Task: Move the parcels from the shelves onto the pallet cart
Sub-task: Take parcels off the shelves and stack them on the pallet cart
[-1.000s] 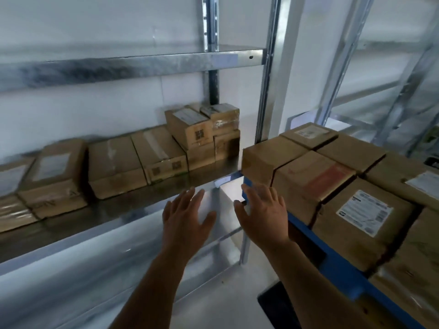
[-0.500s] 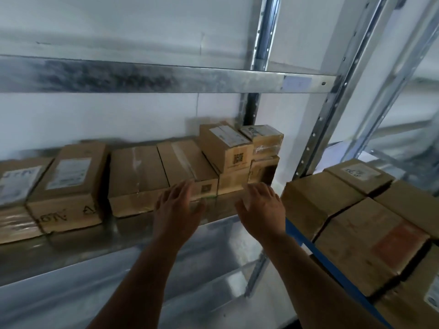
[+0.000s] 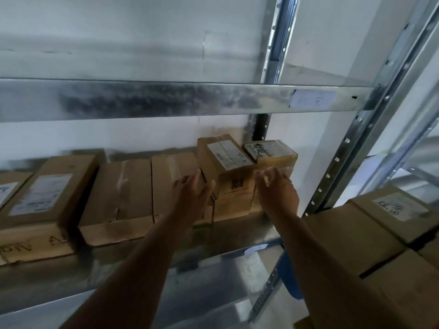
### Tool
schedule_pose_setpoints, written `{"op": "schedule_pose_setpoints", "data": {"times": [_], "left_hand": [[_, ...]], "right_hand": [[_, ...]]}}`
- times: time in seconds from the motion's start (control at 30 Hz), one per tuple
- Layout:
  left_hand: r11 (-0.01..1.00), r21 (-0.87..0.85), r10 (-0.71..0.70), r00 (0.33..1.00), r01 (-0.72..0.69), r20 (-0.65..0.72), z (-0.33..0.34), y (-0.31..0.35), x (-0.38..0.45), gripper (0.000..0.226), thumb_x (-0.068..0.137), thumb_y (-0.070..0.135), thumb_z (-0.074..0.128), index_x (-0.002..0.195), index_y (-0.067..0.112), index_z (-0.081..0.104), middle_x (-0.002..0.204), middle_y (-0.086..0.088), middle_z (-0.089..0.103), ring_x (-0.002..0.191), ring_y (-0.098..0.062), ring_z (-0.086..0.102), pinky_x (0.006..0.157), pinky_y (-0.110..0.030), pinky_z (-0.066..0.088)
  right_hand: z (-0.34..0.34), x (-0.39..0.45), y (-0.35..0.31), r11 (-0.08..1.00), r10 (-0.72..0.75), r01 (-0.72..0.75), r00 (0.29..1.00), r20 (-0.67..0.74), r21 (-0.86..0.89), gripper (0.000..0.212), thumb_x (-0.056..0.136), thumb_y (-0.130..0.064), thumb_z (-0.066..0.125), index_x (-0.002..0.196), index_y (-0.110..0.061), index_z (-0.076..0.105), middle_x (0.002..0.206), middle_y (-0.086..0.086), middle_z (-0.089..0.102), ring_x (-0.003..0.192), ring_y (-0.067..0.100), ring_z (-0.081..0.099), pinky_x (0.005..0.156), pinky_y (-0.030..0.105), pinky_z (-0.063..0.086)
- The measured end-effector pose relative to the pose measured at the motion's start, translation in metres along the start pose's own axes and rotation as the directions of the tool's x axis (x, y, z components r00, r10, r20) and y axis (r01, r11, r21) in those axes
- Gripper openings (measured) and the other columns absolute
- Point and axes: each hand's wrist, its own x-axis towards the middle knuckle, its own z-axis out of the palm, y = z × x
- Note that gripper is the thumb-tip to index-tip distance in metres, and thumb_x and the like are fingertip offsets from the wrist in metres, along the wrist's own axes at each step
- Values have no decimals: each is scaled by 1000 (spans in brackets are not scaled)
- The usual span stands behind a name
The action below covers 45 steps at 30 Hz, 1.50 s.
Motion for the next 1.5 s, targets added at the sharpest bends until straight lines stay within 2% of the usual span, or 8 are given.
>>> {"op": "schedule_pose_setpoints", "data": {"times": [0.1,0.3,0.53,0.73,1.03,1.13,1.33,1.5], "left_hand": [[987,-133,-87,996,85,-6,14,21,23,39,96,40,43,110,6,55,99,-8,58,92,-21,56,66,-21,38],[905,-359,-215,973,229,77,29,47,48,38,101,33,31,121,11,54,92,4,54,70,2,48,45,-3,37],[797,-467,-342,923,384,176,17,38,30,31,96,21,45,126,16,50,112,-4,61,94,-18,61,84,-40,53],[758,-550,-229,933,350,279,5,22,0,36,89,5,54,115,28,45,105,-1,60,90,-15,62,63,-22,54],[861,-498,1,978,105,207,-19,4,-89,58,87,6,58,137,26,37,116,7,55,104,-10,57,83,-30,54],[861,-506,62,978,50,201,-30,5,-125,58,87,8,59,136,30,38,112,11,56,93,1,57,68,-17,51],[870,-494,152,956,-9,250,-34,13,-191,58,86,16,60,138,29,38,131,-6,48,112,-19,56,84,-39,55],[845,-528,268,922,-85,281,-27,32,-237,57,87,25,62,137,36,37,134,-2,46,113,-15,54,85,-42,55]], "right_hand": [[4,19,3,982,10,-20,998,54,186,28,98,-46,37,102,-25,55,86,-14,56,78,1,59,55,10,35],[13,34,7,921,-40,-3,994,101,389,22,99,-37,43,79,-34,48,80,-18,50,72,0,54,62,25,46],[17,25,3,851,-19,-109,971,238,513,17,92,-29,57,89,-13,61,85,3,68,74,14,67,66,27,55],[0,0,-2,763,-186,-156,876,444,627,34,93,-4,50,121,-23,48,122,-3,55,114,12,54,87,29,54],[-20,-107,-10,750,-178,-92,926,334,655,43,94,-6,51,130,-28,43,124,-9,54,110,5,58,81,23,54],[-35,-154,-18,746,-135,-100,946,296,658,43,94,-8,53,131,-29,44,114,-19,57,98,-10,60,73,13,51],[-67,-241,-17,803,27,-148,977,212,577,47,96,-13,51,139,-28,39,128,2,58,119,20,56,92,47,52],[-103,-299,-5,828,92,-134,990,103,544,46,95,-13,51,134,-37,42,120,-8,61,108,10,62,81,36,57]]}}
